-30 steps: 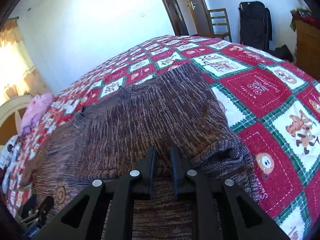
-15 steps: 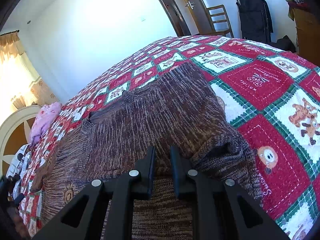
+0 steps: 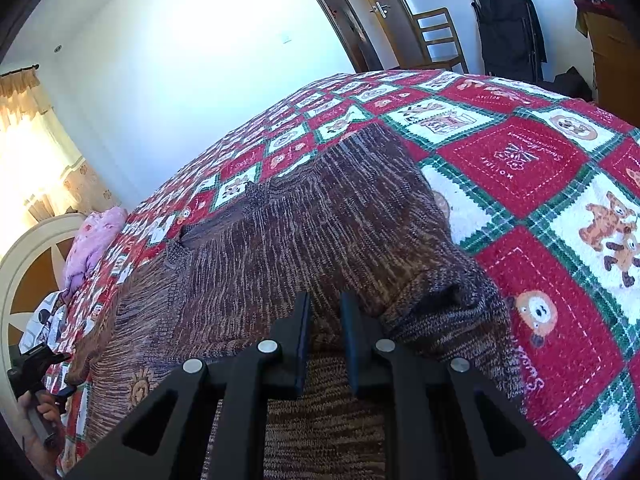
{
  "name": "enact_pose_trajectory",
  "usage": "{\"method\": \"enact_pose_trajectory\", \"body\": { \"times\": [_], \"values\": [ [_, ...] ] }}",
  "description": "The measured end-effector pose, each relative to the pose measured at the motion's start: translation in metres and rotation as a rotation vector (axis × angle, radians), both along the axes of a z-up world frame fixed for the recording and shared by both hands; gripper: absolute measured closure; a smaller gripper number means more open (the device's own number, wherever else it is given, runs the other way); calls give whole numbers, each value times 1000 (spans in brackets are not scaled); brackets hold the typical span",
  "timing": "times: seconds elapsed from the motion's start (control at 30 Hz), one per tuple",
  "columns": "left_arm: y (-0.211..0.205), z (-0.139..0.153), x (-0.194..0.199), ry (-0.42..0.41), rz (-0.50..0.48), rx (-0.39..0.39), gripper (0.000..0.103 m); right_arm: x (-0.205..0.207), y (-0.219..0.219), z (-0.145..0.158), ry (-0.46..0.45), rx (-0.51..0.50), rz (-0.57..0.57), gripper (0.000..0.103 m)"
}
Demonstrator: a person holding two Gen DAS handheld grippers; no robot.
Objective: Fold small clothes
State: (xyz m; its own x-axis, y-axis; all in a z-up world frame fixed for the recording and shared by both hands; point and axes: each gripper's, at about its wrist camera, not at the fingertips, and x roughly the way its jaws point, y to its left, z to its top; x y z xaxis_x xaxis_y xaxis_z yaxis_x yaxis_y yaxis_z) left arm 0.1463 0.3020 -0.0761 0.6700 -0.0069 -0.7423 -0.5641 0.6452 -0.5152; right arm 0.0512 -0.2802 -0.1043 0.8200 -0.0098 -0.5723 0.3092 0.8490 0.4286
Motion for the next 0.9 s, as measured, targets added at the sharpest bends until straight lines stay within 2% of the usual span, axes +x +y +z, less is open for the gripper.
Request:
{"method": "enact_pose_trajectory", "body": {
  "times": [0.03,0.07,0.1,0.17,0.33,0.4,0.47,0.57,0.7,0.8,0.9],
  "values": [
    [3,-7,3,8,-16,-20,90,0,0,0,0,-1,0,87],
    [7,-12,6,5,-20,-57,95,0,0,0,0,-3,-1,87],
    [13,-18,4,-21,-7,-106,95,0,0,0,0,-3,-1,87],
    [19,-21,1,-56,-8,-148,95,0,0,0,-2,1,0,86],
    [6,-6,12,-18,-45,-22,95,0,0,0,-4,3,1,87],
    [-2,4,12,-32,-60,9,96,0,0,0,-7,7,1,86],
    [-20,20,16,-47,-103,94,96,0,0,0,-10,10,1,86],
    [-71,53,23,-102,-230,250,96,0,0,-1,-12,11,2,86],
    [-152,85,23,-200,-432,364,96,0,-1,-1,-14,14,1,86],
    [-227,92,16,-250,-612,434,96,0,-1,-1,-16,16,2,86],
    [-287,78,12,-235,-747,461,96,-1,-1,-2,-19,19,3,86]
  ]
}}
